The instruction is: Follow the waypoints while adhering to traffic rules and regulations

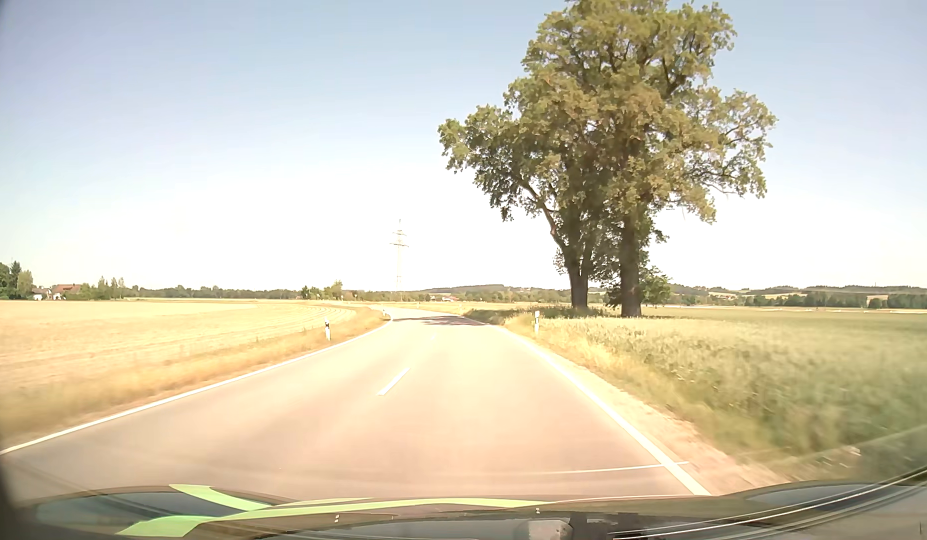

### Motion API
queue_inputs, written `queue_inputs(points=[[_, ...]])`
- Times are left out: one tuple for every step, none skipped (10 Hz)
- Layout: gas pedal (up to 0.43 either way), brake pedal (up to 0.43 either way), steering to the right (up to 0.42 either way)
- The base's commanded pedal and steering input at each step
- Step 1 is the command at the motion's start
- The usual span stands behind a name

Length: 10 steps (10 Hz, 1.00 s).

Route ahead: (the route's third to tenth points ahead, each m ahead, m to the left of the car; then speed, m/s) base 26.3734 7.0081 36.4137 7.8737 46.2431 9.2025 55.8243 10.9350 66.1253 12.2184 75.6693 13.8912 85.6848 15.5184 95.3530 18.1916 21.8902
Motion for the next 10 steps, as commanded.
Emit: queue_inputs(points=[[0.24, 0.0, -0.021], [0.24, 0.0, -0.021], [0.24, 0.0, -0.021], [0.248, 0.0, -0.021], [0.248, 0.0, -0.021], [0.228, 0.0, -0.021], [0.22, 0.0, -0.021], [0.209, 0.0, -0.021], [0.209, 0.0, -0.021], [0.209, 0.0, -0.021]])
